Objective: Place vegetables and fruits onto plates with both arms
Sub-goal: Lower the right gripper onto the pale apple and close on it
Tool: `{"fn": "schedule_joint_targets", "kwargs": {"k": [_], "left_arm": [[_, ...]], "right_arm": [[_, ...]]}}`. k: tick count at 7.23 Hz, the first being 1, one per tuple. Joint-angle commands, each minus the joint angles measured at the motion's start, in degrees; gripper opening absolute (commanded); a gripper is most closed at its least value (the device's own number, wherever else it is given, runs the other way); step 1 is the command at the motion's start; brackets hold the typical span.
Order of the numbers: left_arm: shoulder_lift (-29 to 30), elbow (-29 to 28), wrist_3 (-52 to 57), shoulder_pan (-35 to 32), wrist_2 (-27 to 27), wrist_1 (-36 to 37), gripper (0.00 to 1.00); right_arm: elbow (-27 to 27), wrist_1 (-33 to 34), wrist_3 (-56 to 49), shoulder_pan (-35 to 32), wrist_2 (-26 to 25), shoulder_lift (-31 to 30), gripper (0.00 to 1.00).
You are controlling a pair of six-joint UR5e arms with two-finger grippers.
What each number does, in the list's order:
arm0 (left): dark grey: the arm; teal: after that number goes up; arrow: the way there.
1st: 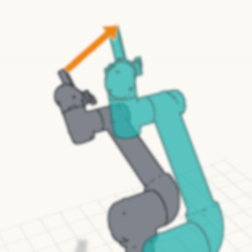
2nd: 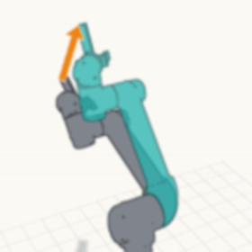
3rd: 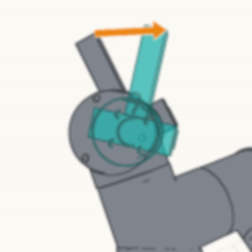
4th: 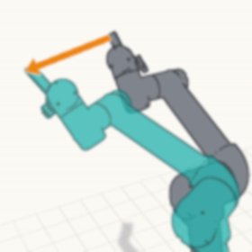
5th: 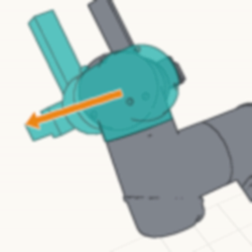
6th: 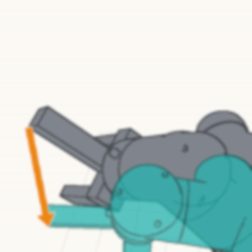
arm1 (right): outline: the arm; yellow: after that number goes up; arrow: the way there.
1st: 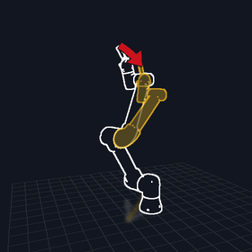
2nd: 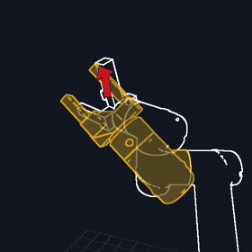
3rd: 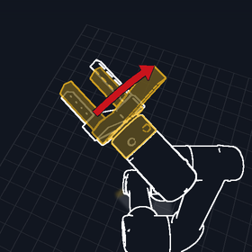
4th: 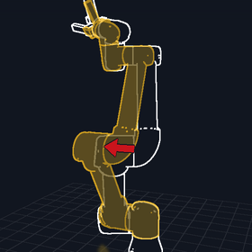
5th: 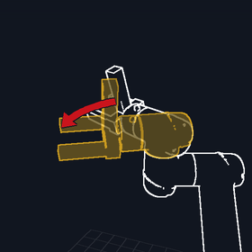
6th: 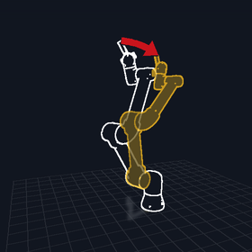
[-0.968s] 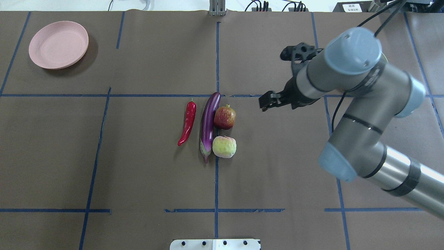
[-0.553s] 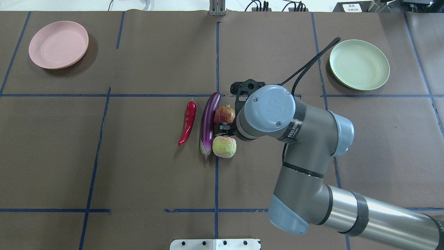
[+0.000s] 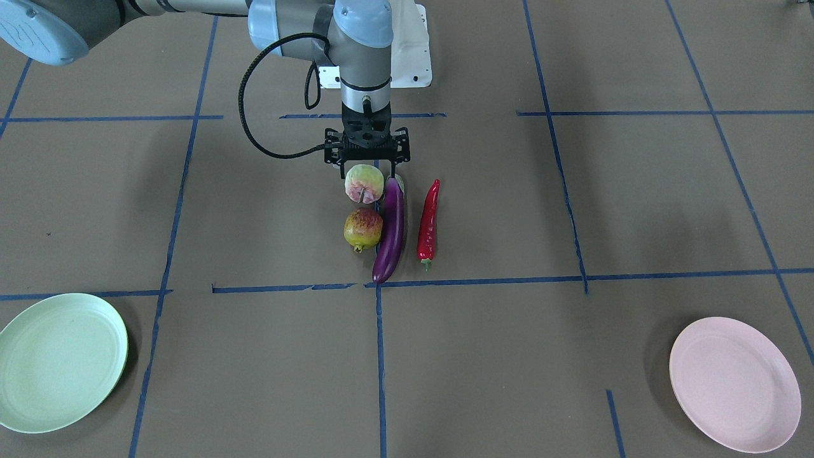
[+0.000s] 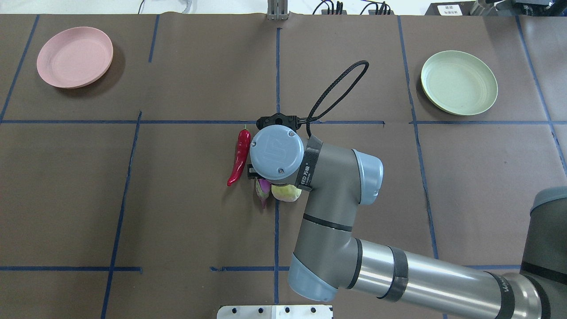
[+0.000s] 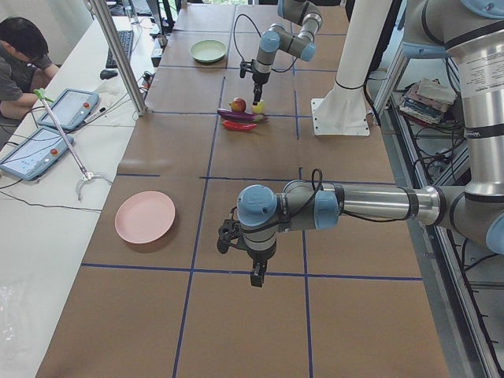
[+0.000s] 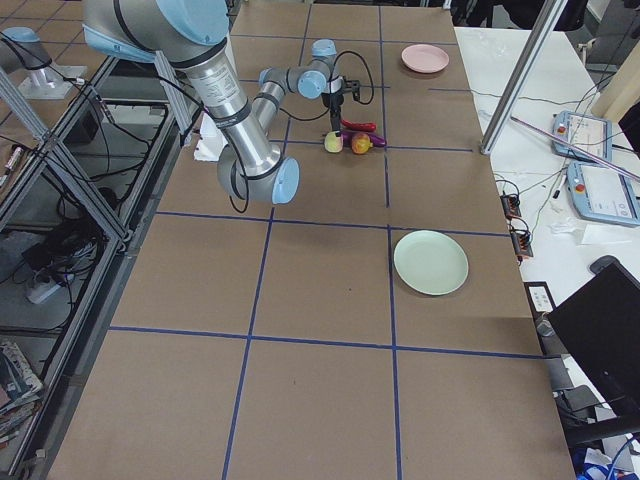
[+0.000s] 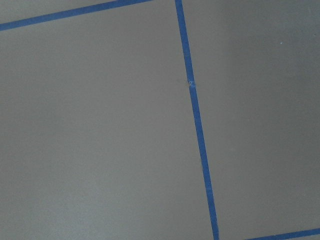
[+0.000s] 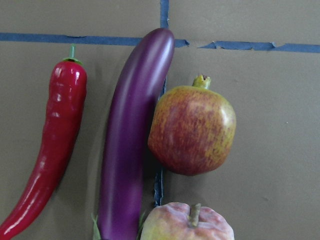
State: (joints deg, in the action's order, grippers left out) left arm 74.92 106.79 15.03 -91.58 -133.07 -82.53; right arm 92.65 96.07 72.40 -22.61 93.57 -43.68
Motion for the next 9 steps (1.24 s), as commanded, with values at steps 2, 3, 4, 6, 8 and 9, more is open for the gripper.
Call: {"fn": "schedule_joint_targets", "kwargs": {"k": [2, 3, 4, 6, 8, 9], "left_arm": [[-0.03, -0.09, 0.0, 0.0, -0.09, 0.09, 1.0], [-0.03, -0.09, 0.0, 0.09, -0.09, 0.09, 1.0], [-0.03, -0.09, 0.0, 0.09, -0.09, 0.09, 1.0], [-0.03, -0.44, 0.09, 0.09, -0.09, 0.0, 1.0], [-0.03, -0.44, 0.09, 0.09, -0.09, 0.0, 1.0], [0.05, -0.44, 0.09, 0.09, -0.09, 0.0, 1.0]], "right_arm": [[-4.23, -0.01, -1.3, 0.64, -0.93, 0.27, 1.0], [-4.67, 0.08, -1.39, 0.9, -0.93, 0.18, 1.0], [-5.72, 0.08, -1.39, 1.25, -0.93, 0.26, 1.0], [-5.9, -0.01, -1.82, 1.34, -0.76, 0.35, 0.94], [-4.77, 0.43, -2.45, 1.25, 0.12, 1.14, 0.23], [-1.02, 1.82, -2.44, 0.82, 0.13, 0.62, 0.13]]}}
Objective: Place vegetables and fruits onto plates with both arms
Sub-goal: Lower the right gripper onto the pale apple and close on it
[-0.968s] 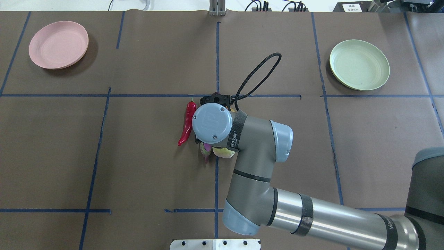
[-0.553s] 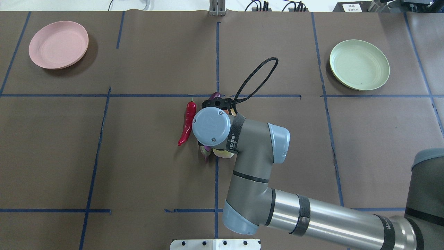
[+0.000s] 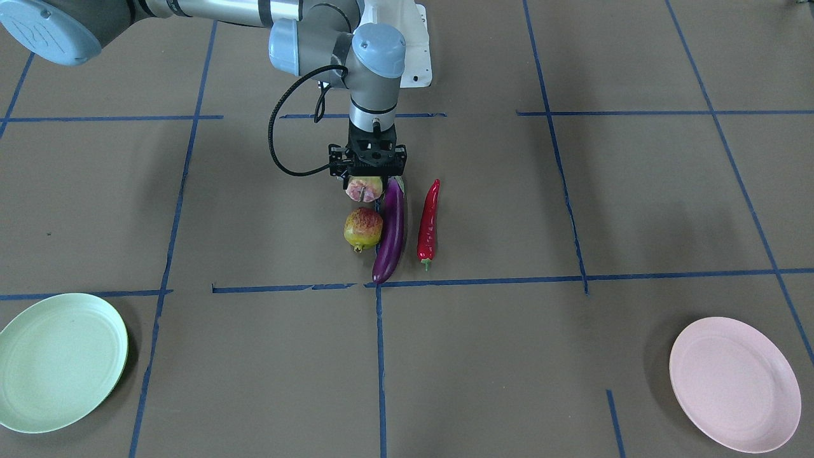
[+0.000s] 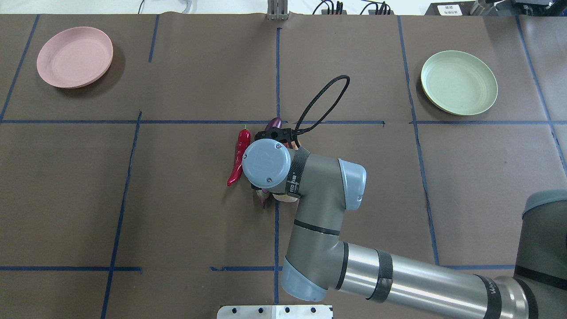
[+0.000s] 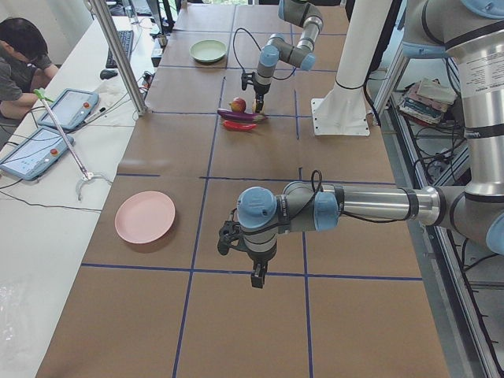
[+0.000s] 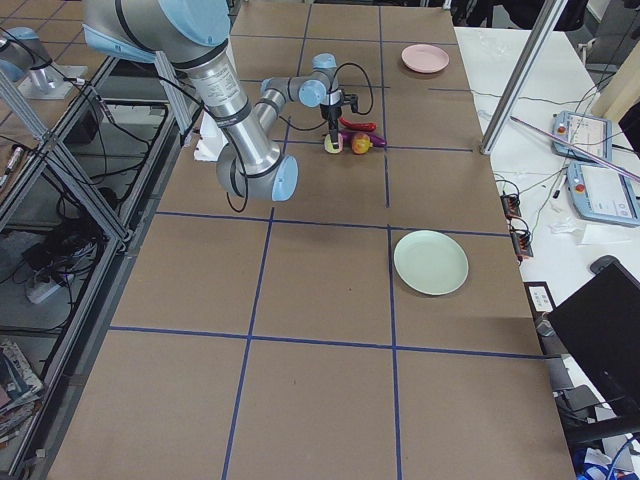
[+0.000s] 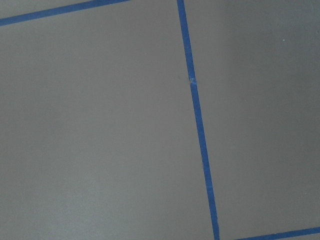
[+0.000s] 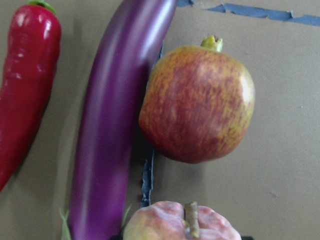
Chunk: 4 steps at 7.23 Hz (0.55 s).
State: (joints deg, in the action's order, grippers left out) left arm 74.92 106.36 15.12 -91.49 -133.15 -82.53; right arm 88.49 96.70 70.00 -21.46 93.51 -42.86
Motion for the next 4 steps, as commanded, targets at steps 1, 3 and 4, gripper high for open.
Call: {"fn": "schedule_joint_targets", "kwargs": {"k": [1, 3, 4], "left_arm": [[-0.04, -0.01, 0.0, 0.0, 0.0, 0.0, 1.0], [0.05, -0.01, 0.0, 0.0, 0.0, 0.0, 1.0], [0.05, -0.01, 0.0, 0.0, 0.0, 0.0, 1.0]], "right_arm": [[7.8, 5.56, -0.3, -1.73, 0.45, -0.12, 0.12], [12.31, 8.94, -6.05, -9.34, 7.44, -0.21, 0.11], [12.24, 8.77, -12.8, -14.87, 11.83, -1.25, 0.11]]}}
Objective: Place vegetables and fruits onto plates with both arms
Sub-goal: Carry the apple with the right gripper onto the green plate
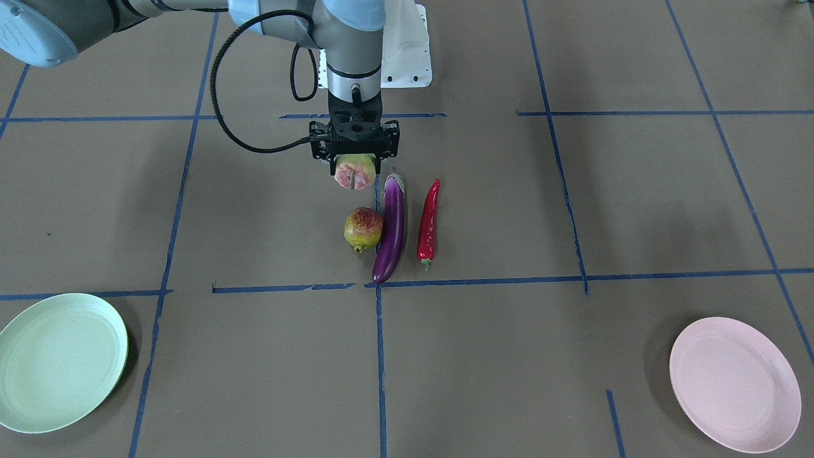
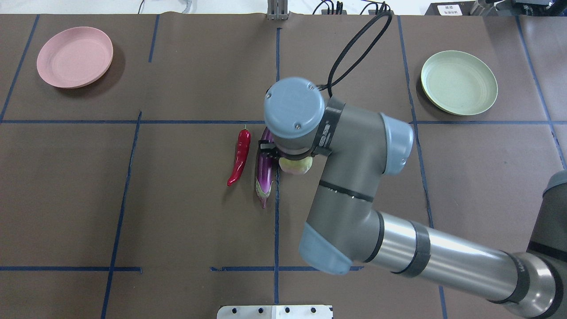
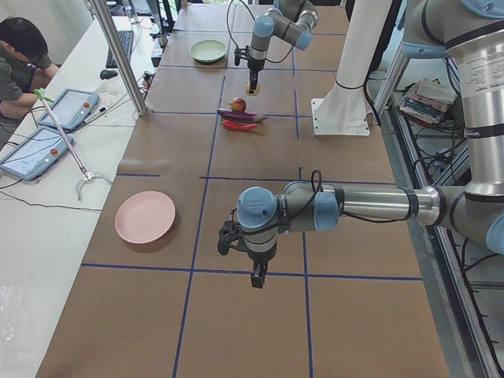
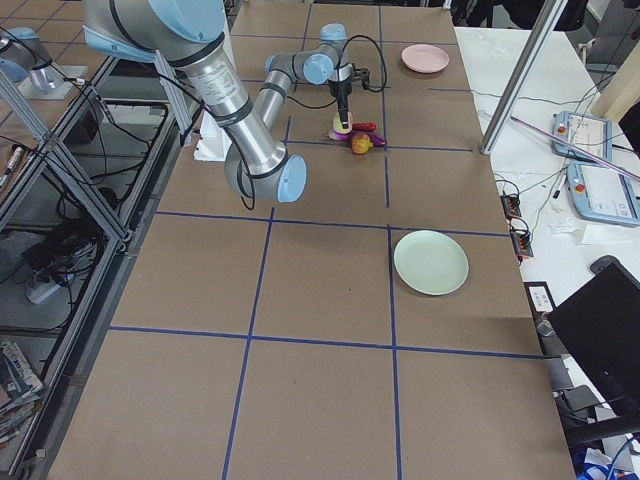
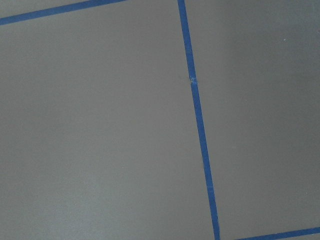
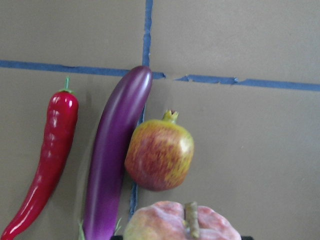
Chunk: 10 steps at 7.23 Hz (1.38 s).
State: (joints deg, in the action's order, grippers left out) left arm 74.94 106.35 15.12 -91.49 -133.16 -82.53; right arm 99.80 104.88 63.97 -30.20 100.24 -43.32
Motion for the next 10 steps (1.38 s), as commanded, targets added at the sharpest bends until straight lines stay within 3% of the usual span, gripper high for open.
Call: {"fn": "schedule_joint_targets", "kwargs": {"k": [1, 2, 3, 5, 6, 8, 10], "left_arm": [[0.04, 0.0, 0.0, 0.0, 0.0, 0.0, 1.0], [0.04, 0.0, 0.0, 0.0, 0.0, 0.0, 1.0], [0.04, 0.0, 0.09, 0.0, 0.0, 0.0, 1.0], [0.04, 0.09, 0.09, 0.0, -0.09, -0.09, 1.0], [0.04, 0.17, 0.09, 0.0, -0.09, -0.09, 1.0], [0.04, 0.26, 0.09, 0.0, -0.09, -0.09, 1.0], [0.04, 0.26, 0.09, 0.0, -0.09, -0.09, 1.0]], "right_arm": [[0.75, -0.02, -15.46, -12.45, 9.75, -3.06, 0.11], [-1.34, -0.98, -26.16, -19.3, 14.15, -5.08, 0.1], [-6.15, -6.04, -32.36, -23.81, 17.85, -7.37, 0.1], [-17.91, -23.23, -43.25, -32.34, 24.97, -13.07, 0.1], [-23.89, -25.92, -51.76, -35.43, 27.09, -14.41, 0.1], [-32.79, -36.52, -55.53, -36.78, 27.99, -17.29, 0.11], [-35.37, -39.57, -55.36, -36.69, 27.82, -19.06, 0.16]]}}
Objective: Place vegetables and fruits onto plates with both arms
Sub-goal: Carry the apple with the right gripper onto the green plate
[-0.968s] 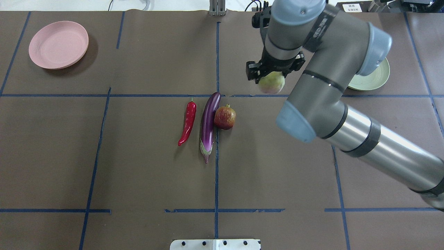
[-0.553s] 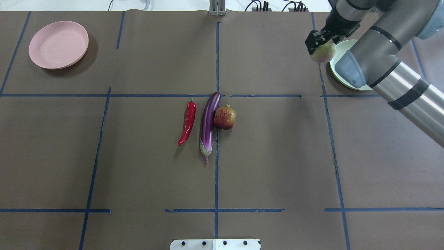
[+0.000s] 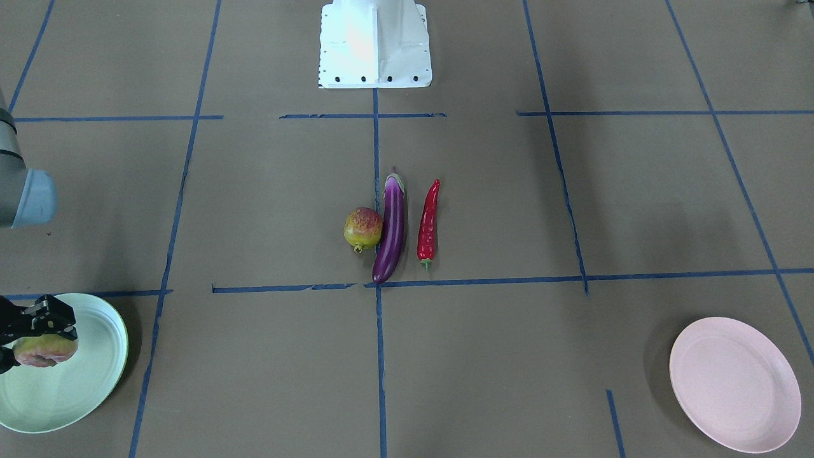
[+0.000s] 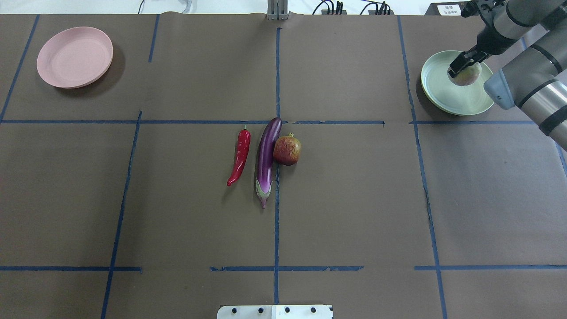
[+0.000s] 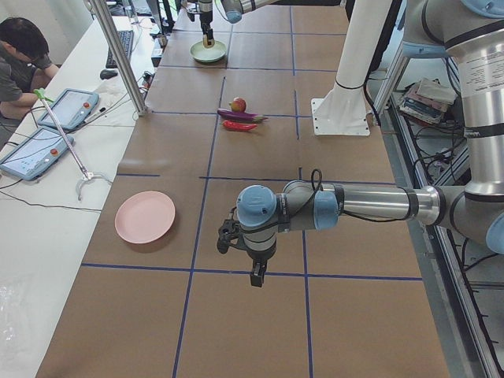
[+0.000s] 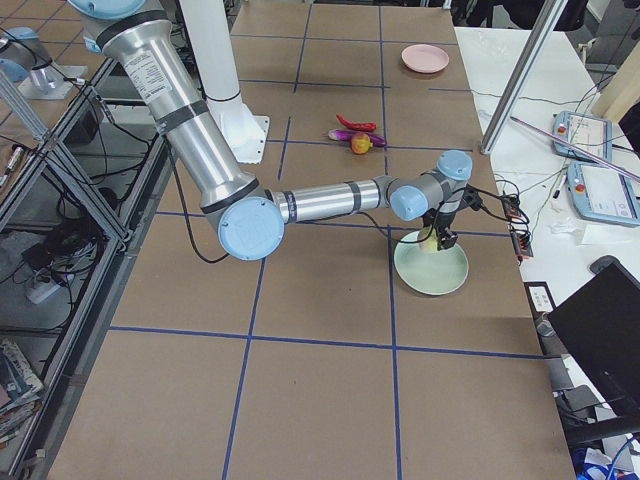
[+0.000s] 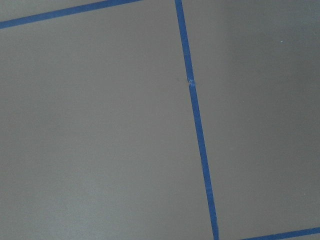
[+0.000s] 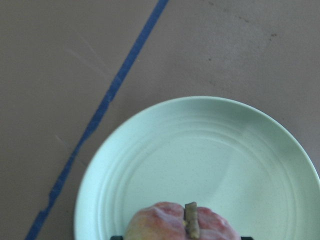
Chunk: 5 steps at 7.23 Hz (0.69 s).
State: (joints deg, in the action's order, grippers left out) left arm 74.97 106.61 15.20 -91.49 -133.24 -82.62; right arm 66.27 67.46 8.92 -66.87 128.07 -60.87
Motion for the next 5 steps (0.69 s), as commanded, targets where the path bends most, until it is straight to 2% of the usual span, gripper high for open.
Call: {"fn": "schedule_joint_targets", "kwargs": {"k": [1, 2, 3, 4, 5], "left_arm": [[0.0, 0.01, 0.0, 0.0, 0.0, 0.0, 1.0], [0.0, 0.01, 0.0, 0.09, 0.0, 0.0, 1.0], [0.0, -0.08, 0.0, 0.09, 0.0, 0.0, 1.0], [0.0, -0.08, 0.0, 0.0, 0.0, 0.0, 1.0], [0.09, 0.09, 0.0, 0.0, 0.0, -0.09, 1.0]], "right_arm": [[-2.02, -2.07, -0.13, -0.01, -0.1, -1.88, 0.34], [-2.28, -2.15, -0.22, 0.07, -0.1, -3.28, 0.55], [-2.29, -2.24, -0.13, -0.01, -0.18, -3.9, 0.86], [-2.2, -2.24, 0.31, -0.01, -0.18, -4.0, 0.99], [-2.11, -1.98, 0.75, -0.54, -0.1, -3.65, 1.0]]}}
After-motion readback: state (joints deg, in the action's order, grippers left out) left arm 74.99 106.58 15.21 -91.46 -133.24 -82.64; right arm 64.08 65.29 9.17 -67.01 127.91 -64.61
